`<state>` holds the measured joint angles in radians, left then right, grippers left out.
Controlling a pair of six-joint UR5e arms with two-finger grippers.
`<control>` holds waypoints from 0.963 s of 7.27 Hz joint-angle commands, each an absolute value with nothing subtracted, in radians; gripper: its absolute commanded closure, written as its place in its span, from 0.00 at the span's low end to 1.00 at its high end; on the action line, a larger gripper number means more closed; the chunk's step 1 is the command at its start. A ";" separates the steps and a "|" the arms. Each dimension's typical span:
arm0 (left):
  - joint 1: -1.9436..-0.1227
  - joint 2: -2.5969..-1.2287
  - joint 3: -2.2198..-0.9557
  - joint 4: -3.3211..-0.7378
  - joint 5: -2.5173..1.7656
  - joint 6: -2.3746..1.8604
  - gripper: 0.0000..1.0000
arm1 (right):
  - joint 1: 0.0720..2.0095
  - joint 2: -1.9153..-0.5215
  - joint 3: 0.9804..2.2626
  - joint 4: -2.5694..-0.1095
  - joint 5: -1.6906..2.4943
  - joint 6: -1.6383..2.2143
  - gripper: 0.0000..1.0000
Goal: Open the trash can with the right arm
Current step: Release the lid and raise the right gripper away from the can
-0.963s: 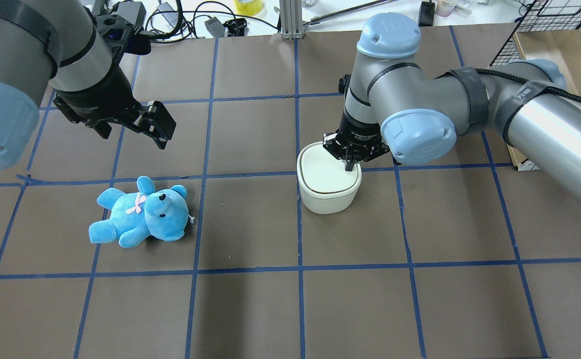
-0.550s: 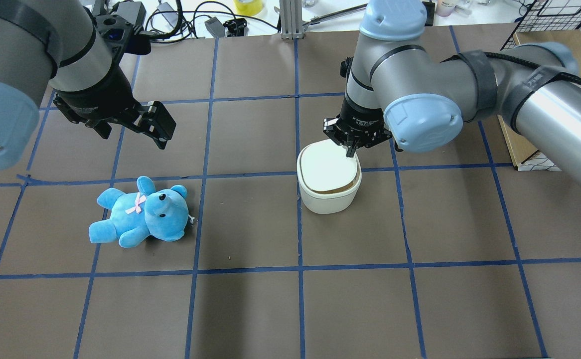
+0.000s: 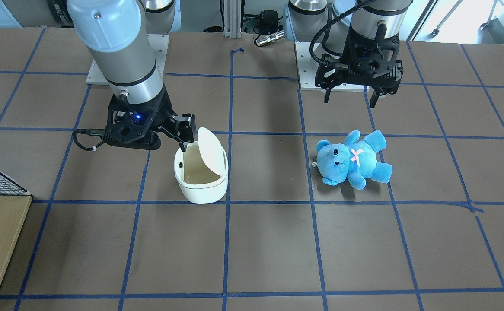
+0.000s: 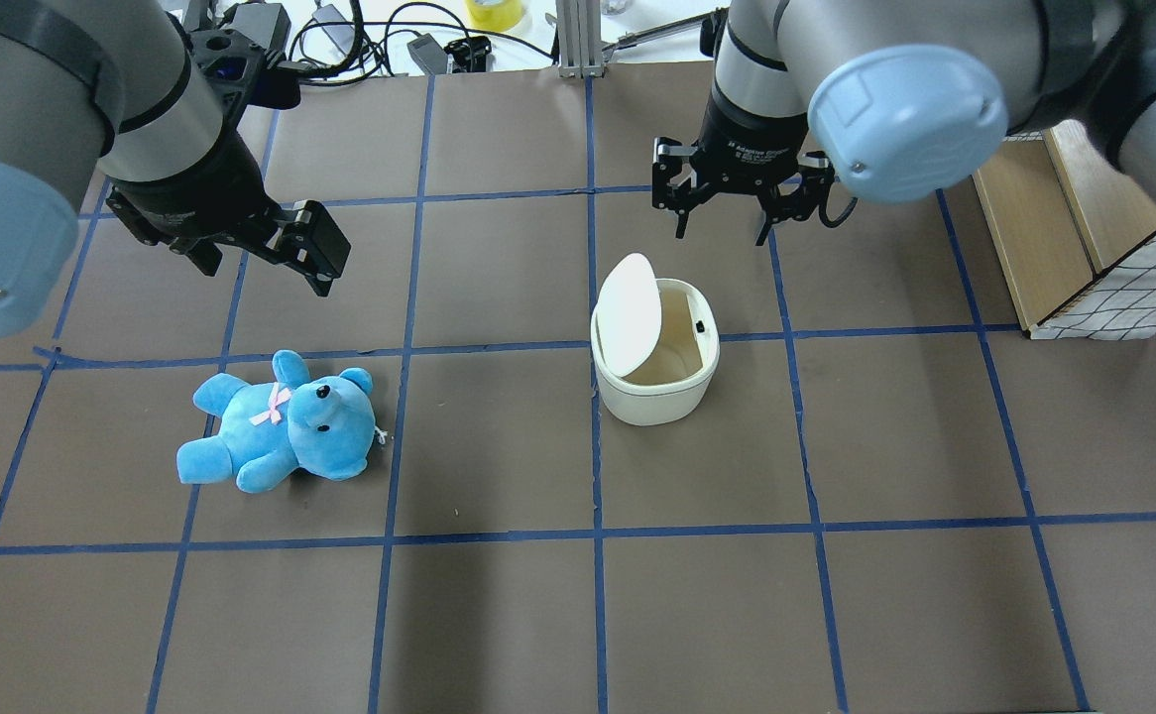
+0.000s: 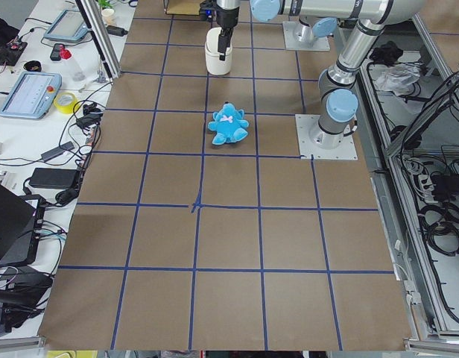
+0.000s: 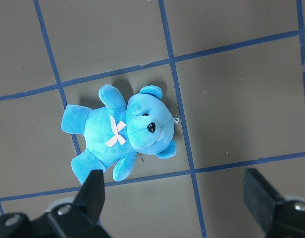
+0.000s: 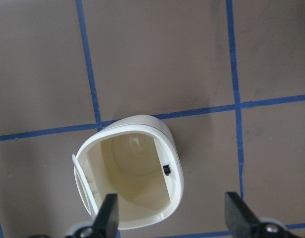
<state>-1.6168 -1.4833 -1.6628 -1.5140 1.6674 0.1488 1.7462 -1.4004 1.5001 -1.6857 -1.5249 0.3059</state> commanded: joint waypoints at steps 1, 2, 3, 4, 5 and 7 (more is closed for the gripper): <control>-1.617 -1.483 -1.663 -1.514 1.667 0.149 0.00 | 1.727 -1.431 1.436 -1.586 -1.566 0.295 0.00; -1.617 -1.483 -1.663 -1.514 1.667 0.149 0.00 | 1.700 -1.452 1.431 -1.568 -1.562 0.291 0.00; -1.617 -1.483 -1.663 -1.514 1.667 0.149 0.00 | 1.660 -1.475 1.431 -1.540 -1.539 0.246 0.00; -1.617 -1.483 -1.663 -1.514 1.667 0.149 0.00 | 1.611 -1.486 1.431 -1.502 -1.537 0.145 0.00; -1.617 -1.483 -1.663 -1.514 1.667 0.149 0.00 | 1.568 -1.505 1.431 -1.500 -1.539 0.090 0.00; -1.617 -1.483 -1.663 -1.514 1.667 0.149 0.00 | 1.534 -1.512 1.431 -1.470 -1.554 0.037 0.00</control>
<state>-1.6168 -1.4833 -1.6628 -1.5141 1.6674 0.1488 1.5564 -1.5053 1.4313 -1.4862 -1.5428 0.0678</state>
